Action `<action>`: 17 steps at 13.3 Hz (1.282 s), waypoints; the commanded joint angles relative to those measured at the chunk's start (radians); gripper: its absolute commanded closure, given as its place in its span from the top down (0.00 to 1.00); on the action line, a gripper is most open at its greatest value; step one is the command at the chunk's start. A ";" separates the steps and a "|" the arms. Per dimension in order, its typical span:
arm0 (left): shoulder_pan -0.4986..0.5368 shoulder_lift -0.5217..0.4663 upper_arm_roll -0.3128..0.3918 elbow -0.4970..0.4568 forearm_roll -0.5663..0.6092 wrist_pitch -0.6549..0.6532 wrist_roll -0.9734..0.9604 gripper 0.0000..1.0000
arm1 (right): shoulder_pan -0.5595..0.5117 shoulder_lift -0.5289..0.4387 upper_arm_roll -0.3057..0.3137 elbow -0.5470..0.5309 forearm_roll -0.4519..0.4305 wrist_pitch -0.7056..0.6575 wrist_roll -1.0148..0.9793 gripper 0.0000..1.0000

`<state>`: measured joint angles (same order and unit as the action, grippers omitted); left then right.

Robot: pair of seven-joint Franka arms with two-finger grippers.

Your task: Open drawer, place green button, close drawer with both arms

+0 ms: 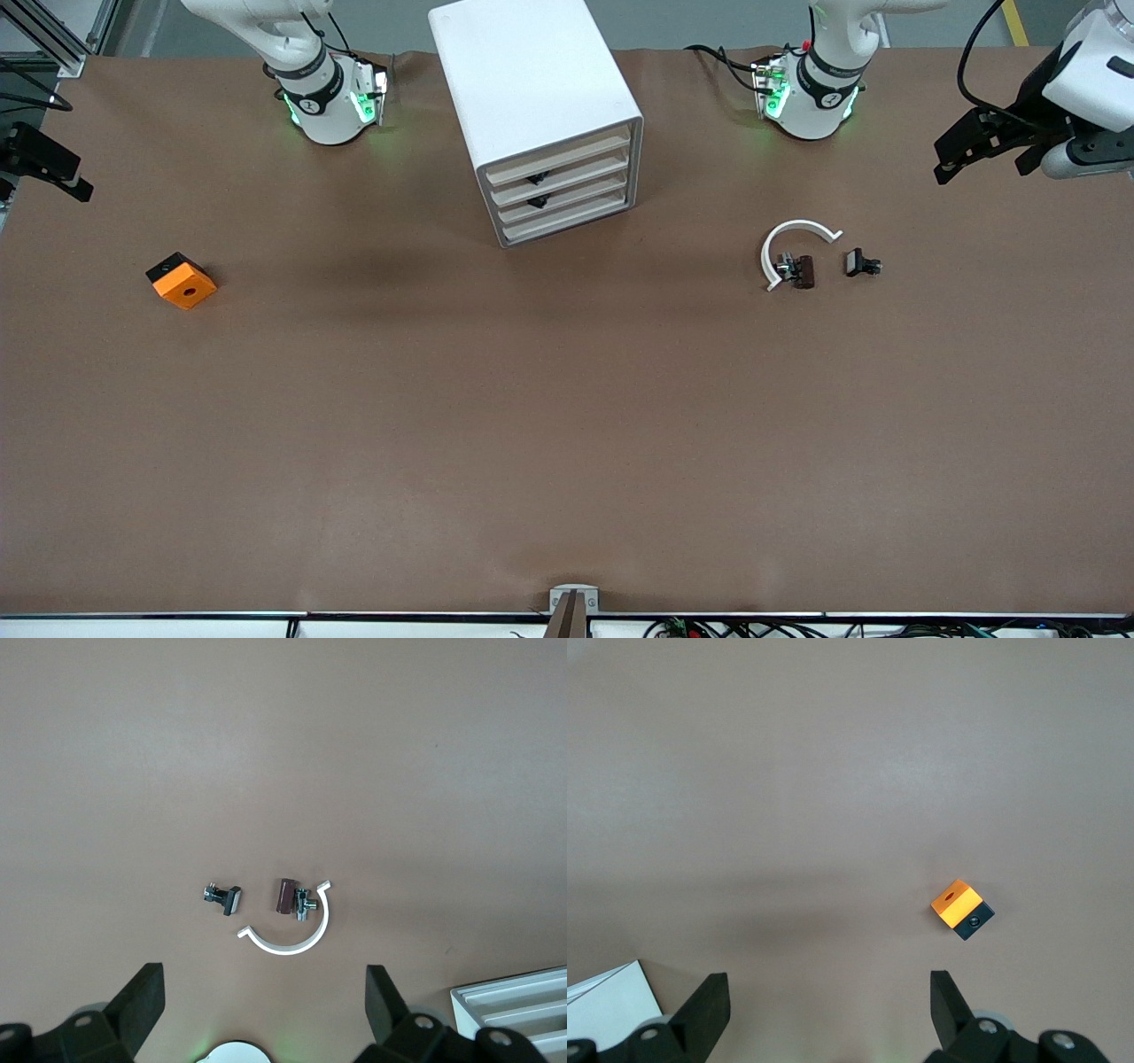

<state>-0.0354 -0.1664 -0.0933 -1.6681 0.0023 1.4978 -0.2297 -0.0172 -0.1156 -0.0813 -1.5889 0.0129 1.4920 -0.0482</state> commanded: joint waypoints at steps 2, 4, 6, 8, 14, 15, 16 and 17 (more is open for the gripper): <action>0.003 0.013 0.015 0.020 -0.004 0.001 0.010 1.00 | 0.000 -0.013 0.002 0.006 -0.002 0.010 0.004 1.00; 0.002 0.028 0.015 0.044 -0.002 -0.013 0.009 1.00 | 0.003 -0.013 0.002 0.010 -0.002 0.014 0.004 1.00; 0.005 0.028 0.021 0.050 -0.002 -0.020 0.009 1.00 | 0.002 -0.012 0.000 0.012 -0.002 0.019 0.002 1.00; 0.006 0.030 0.027 0.063 -0.001 -0.027 0.009 1.00 | 0.000 -0.010 -0.002 0.012 -0.002 0.028 -0.031 1.00; 0.003 0.028 0.026 0.064 -0.001 -0.074 0.024 1.00 | 0.000 -0.012 -0.002 0.012 -0.004 0.024 -0.030 1.00; 0.003 0.028 0.027 0.067 0.001 -0.074 0.030 1.00 | 0.002 -0.013 -0.002 0.010 -0.004 0.019 -0.019 1.00; 0.003 0.030 0.027 0.070 -0.001 -0.074 0.030 1.00 | 0.002 -0.015 0.000 0.010 -0.004 0.014 -0.016 1.00; 0.005 0.030 0.027 0.071 -0.001 -0.074 0.032 1.00 | 0.002 -0.015 0.000 0.010 -0.004 0.013 -0.016 1.00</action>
<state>-0.0296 -0.1485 -0.0707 -1.6290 0.0024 1.4481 -0.2214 -0.0172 -0.1157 -0.0814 -1.5796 0.0128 1.5170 -0.0686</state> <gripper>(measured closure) 0.000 0.000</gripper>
